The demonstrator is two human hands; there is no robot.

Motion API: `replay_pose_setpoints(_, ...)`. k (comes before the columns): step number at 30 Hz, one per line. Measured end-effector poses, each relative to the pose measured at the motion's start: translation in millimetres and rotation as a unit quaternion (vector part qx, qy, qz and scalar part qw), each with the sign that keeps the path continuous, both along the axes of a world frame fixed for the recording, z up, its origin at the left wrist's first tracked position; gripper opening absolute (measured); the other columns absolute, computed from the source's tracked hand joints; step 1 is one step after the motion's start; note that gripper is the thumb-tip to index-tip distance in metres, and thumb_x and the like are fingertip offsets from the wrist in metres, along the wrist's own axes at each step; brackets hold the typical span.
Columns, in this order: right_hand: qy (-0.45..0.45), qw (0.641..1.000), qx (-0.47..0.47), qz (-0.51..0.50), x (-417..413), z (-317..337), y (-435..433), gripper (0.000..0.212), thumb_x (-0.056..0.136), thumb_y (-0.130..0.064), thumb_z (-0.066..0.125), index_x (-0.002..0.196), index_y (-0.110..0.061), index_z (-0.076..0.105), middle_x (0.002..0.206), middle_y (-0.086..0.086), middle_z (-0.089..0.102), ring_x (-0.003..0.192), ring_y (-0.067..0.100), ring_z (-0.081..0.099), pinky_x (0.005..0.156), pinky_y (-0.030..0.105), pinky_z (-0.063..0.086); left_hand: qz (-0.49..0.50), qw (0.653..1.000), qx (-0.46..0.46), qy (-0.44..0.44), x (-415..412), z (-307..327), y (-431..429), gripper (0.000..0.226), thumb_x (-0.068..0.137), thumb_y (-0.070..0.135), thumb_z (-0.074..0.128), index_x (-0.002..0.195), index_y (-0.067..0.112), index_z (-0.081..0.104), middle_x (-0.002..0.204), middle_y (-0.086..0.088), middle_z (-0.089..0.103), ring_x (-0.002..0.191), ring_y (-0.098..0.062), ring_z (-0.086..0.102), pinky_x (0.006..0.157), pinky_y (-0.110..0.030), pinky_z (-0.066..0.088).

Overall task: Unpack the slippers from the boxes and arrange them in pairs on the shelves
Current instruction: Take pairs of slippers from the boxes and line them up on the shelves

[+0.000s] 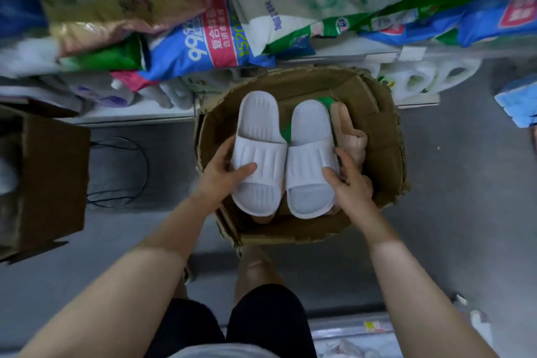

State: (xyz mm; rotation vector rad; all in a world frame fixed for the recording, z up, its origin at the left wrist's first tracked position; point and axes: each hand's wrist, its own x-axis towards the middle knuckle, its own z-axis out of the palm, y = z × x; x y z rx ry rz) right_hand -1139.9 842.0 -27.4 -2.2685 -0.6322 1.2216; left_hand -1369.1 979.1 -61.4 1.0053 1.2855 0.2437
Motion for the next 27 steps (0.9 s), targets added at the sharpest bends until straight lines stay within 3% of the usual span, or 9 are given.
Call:
replay_pose_setpoints(2, 0.012, 1.0, 0.023, 0.001, -17.4, 21.5, 0.2, 0.053, 0.099, -0.036, 0.052, 0.148, -0.03, 0.031, 0.131, -0.007, 0.039, 0.113, 0.008, 0.04, 0.064, -0.004, 0.034, 0.014, 1.0, -0.002, -0.015, -22.4, 21.6, -1.5, 0.074, 0.071, 0.031, 0.083, 0.134, 0.044, 0.047, 0.129, 0.005, 0.057, 0.115, -0.017, 0.057, 0.096, -0.047, 0.051)
replay_pose_setpoints(4, 0.024, 0.999, 0.042, -0.002, -38.2, 39.2, 3.3, 0.052, 0.1, -0.034, 0.052, 0.148, -0.027, 0.032, 0.127, -0.007, 0.041, 0.109, 0.008, 0.04, 0.058, -0.009, 0.031, 0.02, 0.999, 0.002, -0.031, -50.7, 41.9, -2.4, 0.076, 0.061, 0.039, 0.086, 0.128, 0.043, 0.052, 0.127, 0.001, 0.06, 0.113, -0.021, 0.059, 0.094, -0.049, 0.052)
replay_pose_setpoints(8, 0.026, 0.994, 0.102, -0.003, -91.2, 58.4, 20.3, 0.054, 0.098, -0.032, 0.056, 0.146, -0.026, 0.034, 0.135, -0.002, 0.047, 0.117, 0.014, 0.05, 0.068, 0.006, 0.04, 0.038, 0.997, 0.027, -0.054, -121.0, 74.1, -1.9, 0.07, 0.062, 0.033, 0.085, 0.126, 0.037, 0.057, 0.121, -0.002, 0.064, 0.11, -0.023, 0.062, 0.09, -0.043, 0.054)
replay_pose_setpoints(13, 0.04, 0.985, 0.166, -0.008, -182.6, 76.8, 50.0, 0.056, 0.091, -0.03, 0.066, 0.141, -0.025, 0.042, 0.131, 0.01, 0.057, 0.095, 0.009, 0.058, 0.066, 0.008, 0.046, 0.079, 0.993, 0.079, -0.044, -225.3, 109.0, 10.1, 0.057, 0.078, 0.018, 0.078, 0.127, 0.036, 0.053, 0.115, 0.007, 0.062, 0.101, -0.012, 0.062, 0.067, -0.019, 0.051)
replay_pose_setpoints(16, 0.04, 0.977, 0.208, 0.0, -241.7, 84.1, 69.1, 0.054, 0.085, -0.031, 0.066, 0.135, -0.029, 0.046, 0.127, 0.012, 0.06, 0.106, 0.019, 0.061, 0.082, 0.02, 0.051, 0.109, 0.987, 0.115, -0.034, -292.4, 121.9, 21.5, 0.063, 0.075, 0.023, 0.082, 0.129, 0.035, 0.053, 0.117, 0.001, 0.064, 0.104, -0.017, 0.063, 0.078, -0.03, 0.054)
replay_pose_setpoints(19, 0.047, 0.966, 0.255, 0.009, -299.0, 93.8, 94.2, 0.046, 0.094, -0.017, 0.064, 0.136, -0.022, 0.046, 0.118, -0.011, 0.055, 0.11, 0.015, 0.057, 0.097, 0.027, 0.049, 0.134, 0.979, 0.153, -0.028, -352.2, 134.7, 34.4, 0.064, 0.075, 0.025, 0.082, 0.13, 0.036, 0.051, 0.114, -0.001, 0.065, 0.102, -0.016, 0.064, 0.078, -0.028, 0.054)
replay_pose_setpoints(21, 0.053, 0.96, 0.274, 0.02, -336.5, 103.1, 113.1, 0.045, 0.095, -0.012, 0.06, 0.137, -0.02, 0.046, 0.113, -0.02, 0.048, 0.102, 0.007, 0.057, 0.09, 0.019, 0.049, 0.163, 0.972, 0.165, -0.028, -386.2, 144.3, 43.6, 0.061, 0.077, 0.023, 0.08, 0.129, 0.036, 0.049, 0.108, 0.002, 0.065, 0.094, -0.012, 0.066, 0.072, -0.024, 0.055)
replay_pose_setpoints(23, 0.071, 0.956, 0.283, 0.032, -367.3, 105.9, 132.3, 0.046, 0.095, -0.017, 0.062, 0.136, -0.028, 0.046, 0.122, -0.006, 0.056, 0.105, 0.009, 0.059, 0.087, 0.023, 0.05, 0.181, 0.966, 0.185, -0.024, -415.6, 154.2, 54.3, 0.06, 0.079, 0.022, 0.078, 0.13, 0.035, 0.047, 0.103, 0.007, 0.064, 0.089, -0.007, 0.065, 0.065, -0.02, 0.054)
replay_pose_setpoints(27, 0.082, 0.95, 0.291, 0.081, -415.7, 113.5, 173.0, 0.048, 0.095, -0.022, 0.061, 0.137, -0.033, 0.042, 0.138, 0.003, 0.053, 0.112, 0.013, 0.058, 0.085, 0.02, 0.051, 0.205, 0.954, 0.219, 0.0, -467.5, 165.9, 81.6, 0.063, 0.076, 0.031, 0.08, 0.13, 0.038, 0.047, 0.115, 0.009, 0.061, 0.102, -0.011, 0.061, 0.081, -0.033, 0.053)
